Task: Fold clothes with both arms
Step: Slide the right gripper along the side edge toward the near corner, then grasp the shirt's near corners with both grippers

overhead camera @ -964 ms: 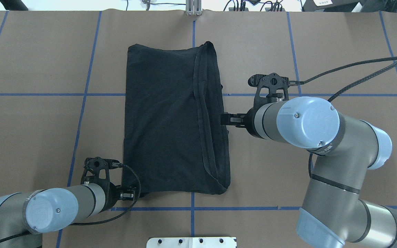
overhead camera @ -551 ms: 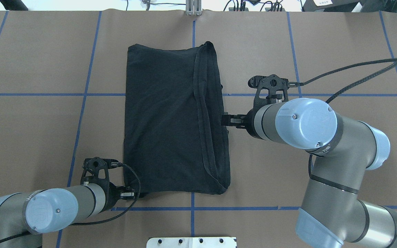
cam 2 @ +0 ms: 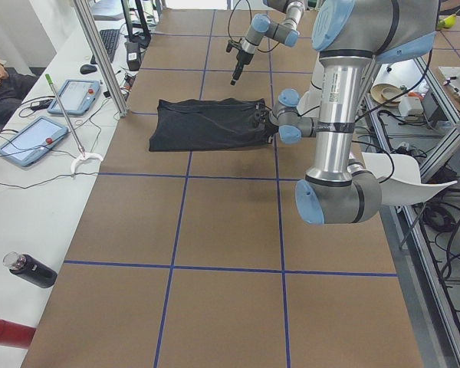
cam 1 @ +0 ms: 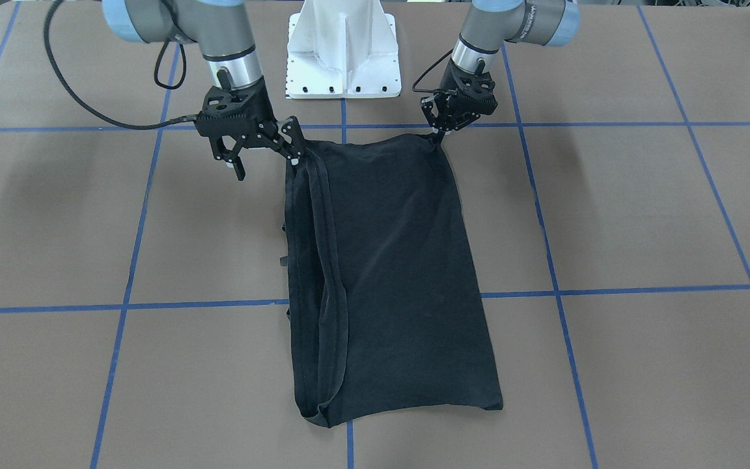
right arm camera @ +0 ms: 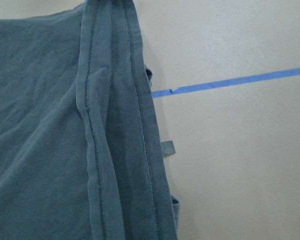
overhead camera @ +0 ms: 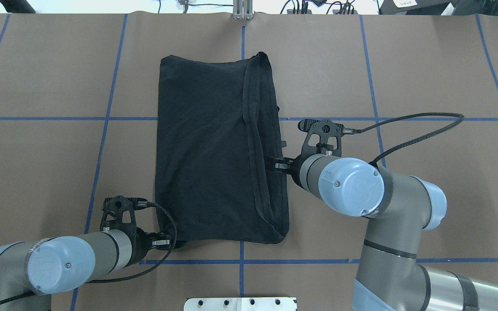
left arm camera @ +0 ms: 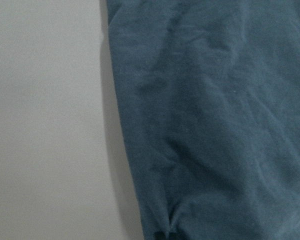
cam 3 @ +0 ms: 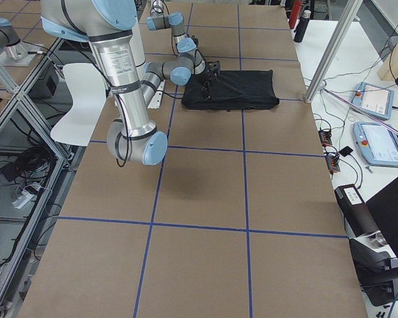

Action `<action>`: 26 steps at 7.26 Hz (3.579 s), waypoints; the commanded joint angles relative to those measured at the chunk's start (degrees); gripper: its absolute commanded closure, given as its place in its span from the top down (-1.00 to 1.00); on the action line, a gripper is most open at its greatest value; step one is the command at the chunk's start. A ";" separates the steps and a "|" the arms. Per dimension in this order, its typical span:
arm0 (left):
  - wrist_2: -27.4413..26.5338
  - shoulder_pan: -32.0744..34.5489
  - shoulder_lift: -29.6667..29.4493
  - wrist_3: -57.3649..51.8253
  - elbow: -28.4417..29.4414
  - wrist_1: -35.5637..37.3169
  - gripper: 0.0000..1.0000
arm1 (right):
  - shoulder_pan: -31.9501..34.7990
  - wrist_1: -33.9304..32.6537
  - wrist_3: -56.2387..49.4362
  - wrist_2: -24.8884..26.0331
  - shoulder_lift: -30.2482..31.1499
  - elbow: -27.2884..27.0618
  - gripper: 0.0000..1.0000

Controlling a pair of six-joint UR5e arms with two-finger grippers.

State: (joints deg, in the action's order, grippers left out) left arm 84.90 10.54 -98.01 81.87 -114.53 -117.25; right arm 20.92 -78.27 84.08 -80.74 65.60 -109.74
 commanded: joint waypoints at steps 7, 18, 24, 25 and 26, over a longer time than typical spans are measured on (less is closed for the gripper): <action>-0.09 0.00 0.10 0.22 -0.43 0.00 -1.00 | -9.05 -1.86 10.04 7.62 -3.28 8.41 0.40; 0.00 0.00 0.10 0.22 -0.96 0.00 -1.00 | -10.81 -3.55 10.14 7.62 -4.78 8.23 -1.00; 0.44 0.26 0.54 -0.04 -5.07 0.52 -1.00 | -10.46 -7.73 10.14 7.10 -4.69 3.69 -1.00; 1.92 0.27 0.54 -0.13 -8.57 3.22 -1.00 | -10.46 -12.64 10.14 6.57 -3.99 -1.82 -1.00; 4.20 0.27 0.63 -0.13 -13.74 6.82 -1.00 | -12.03 -14.61 10.22 6.57 -3.38 -5.97 -1.00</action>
State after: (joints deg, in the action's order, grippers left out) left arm 86.86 10.79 -97.50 81.80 -122.88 -114.08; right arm 10.06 -89.22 94.24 -73.95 61.50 -110.25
